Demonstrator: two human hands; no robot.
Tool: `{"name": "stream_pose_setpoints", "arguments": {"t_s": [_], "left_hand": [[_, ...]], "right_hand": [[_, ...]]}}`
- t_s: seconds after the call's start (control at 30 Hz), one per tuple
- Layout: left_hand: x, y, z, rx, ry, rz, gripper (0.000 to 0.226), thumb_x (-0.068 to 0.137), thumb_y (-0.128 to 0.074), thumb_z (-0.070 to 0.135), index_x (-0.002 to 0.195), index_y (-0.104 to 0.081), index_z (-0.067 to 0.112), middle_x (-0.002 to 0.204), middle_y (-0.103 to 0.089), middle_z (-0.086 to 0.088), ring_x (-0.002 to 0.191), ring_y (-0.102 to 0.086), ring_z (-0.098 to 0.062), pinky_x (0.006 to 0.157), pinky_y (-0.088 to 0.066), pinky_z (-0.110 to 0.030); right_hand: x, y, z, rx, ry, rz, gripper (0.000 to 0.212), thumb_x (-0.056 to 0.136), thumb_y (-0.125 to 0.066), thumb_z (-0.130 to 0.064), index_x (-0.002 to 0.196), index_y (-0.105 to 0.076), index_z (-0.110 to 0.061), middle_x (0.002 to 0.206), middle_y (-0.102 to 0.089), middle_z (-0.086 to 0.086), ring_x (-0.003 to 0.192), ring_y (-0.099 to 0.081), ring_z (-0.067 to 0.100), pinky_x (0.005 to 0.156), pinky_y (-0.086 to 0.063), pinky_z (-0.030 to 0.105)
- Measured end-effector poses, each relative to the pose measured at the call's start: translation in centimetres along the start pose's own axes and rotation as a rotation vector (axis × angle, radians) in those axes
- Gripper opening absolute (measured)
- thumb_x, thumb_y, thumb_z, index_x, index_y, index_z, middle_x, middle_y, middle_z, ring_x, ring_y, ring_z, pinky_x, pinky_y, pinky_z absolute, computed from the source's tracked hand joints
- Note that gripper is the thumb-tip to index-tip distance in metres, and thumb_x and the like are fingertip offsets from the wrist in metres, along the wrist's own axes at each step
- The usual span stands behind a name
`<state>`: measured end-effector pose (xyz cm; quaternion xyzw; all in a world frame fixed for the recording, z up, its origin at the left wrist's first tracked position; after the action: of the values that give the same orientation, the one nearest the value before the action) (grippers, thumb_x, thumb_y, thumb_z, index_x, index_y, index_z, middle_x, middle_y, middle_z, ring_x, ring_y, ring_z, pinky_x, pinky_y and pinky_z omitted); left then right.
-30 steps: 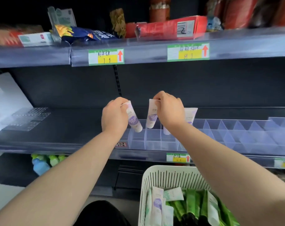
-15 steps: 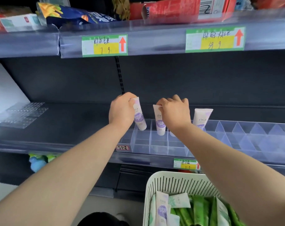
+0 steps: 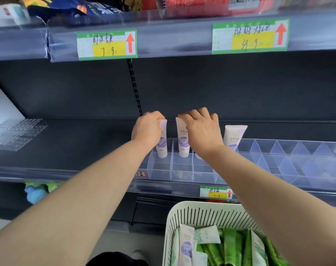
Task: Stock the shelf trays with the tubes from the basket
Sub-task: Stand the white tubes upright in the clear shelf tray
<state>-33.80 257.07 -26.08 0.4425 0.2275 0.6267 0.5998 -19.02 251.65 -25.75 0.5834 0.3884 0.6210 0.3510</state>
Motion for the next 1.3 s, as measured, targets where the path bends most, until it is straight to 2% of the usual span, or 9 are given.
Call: {"name": "stream_pose_setpoints", "arguments": {"t_s": [0.13, 0.37, 0.57, 0.87, 0.97, 1.07, 1.2, 1.3], "left_hand": [[0.3, 0.2, 0.7, 0.002, -0.025, -0.002, 0.033, 0.098, -0.043, 0.005, 0.118, -0.062, 0.023, 0.119, -0.059, -0.003, 0.102, -0.057, -0.023, 0.079, -0.054, -0.038], [-0.8, 1.2, 1.8, 0.021, -0.061, 0.027, 0.035, 0.094, -0.047, 0.0, 0.117, -0.064, 0.022, 0.118, -0.059, -0.001, 0.107, -0.056, -0.018, 0.082, -0.051, -0.036], [-3.4, 2.4, 4.3, 0.046, -0.134, 0.052, 0.03, 0.096, -0.048, 0.007, 0.117, -0.064, 0.021, 0.118, -0.059, -0.003, 0.111, -0.05, -0.022, 0.086, -0.047, -0.037], [-12.2, -1.0, 6.6, -0.045, -0.235, -0.033, 0.025, 0.092, -0.056, 0.009, 0.112, -0.067, 0.02, 0.117, -0.063, -0.001, 0.108, -0.057, -0.02, 0.092, -0.048, -0.038], [-15.5, -3.5, 6.7, -0.061, -0.235, -0.121, 0.024, 0.092, -0.058, 0.011, 0.113, -0.066, 0.02, 0.121, -0.061, 0.001, 0.113, -0.054, -0.017, 0.095, -0.045, -0.033], [-18.1, -6.8, 6.4, -0.07, -0.21, -0.281, 0.024, 0.092, -0.059, 0.011, 0.113, -0.066, 0.02, 0.118, -0.064, 0.001, 0.109, -0.057, -0.017, 0.095, -0.046, -0.033], [-21.0, -12.7, 4.5, 0.112, -0.161, -0.601, 0.03, 0.093, -0.057, 0.012, 0.123, -0.062, 0.019, 0.126, -0.061, -0.001, 0.113, -0.057, -0.018, 0.098, -0.046, -0.035], [-22.3, -15.8, 2.3, 0.222, -0.09, -0.737, 0.04, 0.093, -0.048, 0.003, 0.129, -0.057, 0.019, 0.136, -0.055, -0.002, 0.122, -0.052, -0.021, 0.102, -0.044, -0.036]], "right_hand": [[-0.4, 0.0, -0.2, 0.008, 0.012, 0.004, 0.058, 0.086, -0.061, -0.011, 0.139, -0.04, -0.026, 0.136, -0.047, -0.001, 0.121, -0.038, 0.026, 0.092, -0.033, 0.039], [-2.1, 0.8, -0.4, 0.001, 0.031, -0.042, 0.067, 0.081, -0.066, -0.01, 0.14, -0.039, -0.024, 0.139, -0.044, -0.001, 0.123, -0.036, 0.025, 0.093, -0.032, 0.038], [-4.5, 2.0, -0.7, 0.0, 0.041, -0.024, 0.058, 0.082, -0.059, -0.005, 0.135, -0.046, -0.023, 0.135, -0.049, 0.001, 0.121, -0.039, 0.029, 0.088, -0.034, 0.039], [-14.6, 0.6, 1.5, 0.064, 0.004, -0.025, 0.051, 0.081, -0.058, -0.002, 0.129, -0.055, -0.022, 0.127, -0.056, -0.001, 0.116, -0.045, 0.028, 0.086, -0.036, 0.04], [-18.8, -0.6, 2.9, 0.055, -0.025, -0.09, 0.052, 0.08, -0.059, -0.002, 0.127, -0.056, -0.023, 0.125, -0.057, -0.002, 0.116, -0.046, 0.026, 0.085, -0.036, 0.04], [-22.5, -2.0, 4.2, 0.054, -0.055, -0.194, 0.048, 0.086, -0.054, -0.008, 0.13, -0.052, -0.026, 0.129, -0.053, -0.004, 0.119, -0.042, 0.024, 0.088, -0.034, 0.038], [-26.4, -4.9, 4.0, 0.09, -0.029, -0.375, 0.049, 0.09, -0.049, -0.01, 0.136, -0.045, -0.028, 0.137, -0.046, -0.006, 0.125, -0.037, 0.02, 0.096, -0.032, 0.036], [-28.4, -7.5, 2.7, 0.113, 0.034, -0.489, 0.048, 0.091, -0.05, -0.012, 0.136, -0.045, -0.026, 0.137, -0.046, -0.005, 0.125, -0.036, 0.02, 0.095, -0.033, 0.036]]}}
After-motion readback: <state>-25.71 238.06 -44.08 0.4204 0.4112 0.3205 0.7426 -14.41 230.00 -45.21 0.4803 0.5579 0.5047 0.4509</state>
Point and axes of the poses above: each hand's wrist, its own x-axis towards the middle knuckle, its own y-axis out of the back of the hand, z = x × y, the point moved 6 cm from there along x, towards the middle knuckle
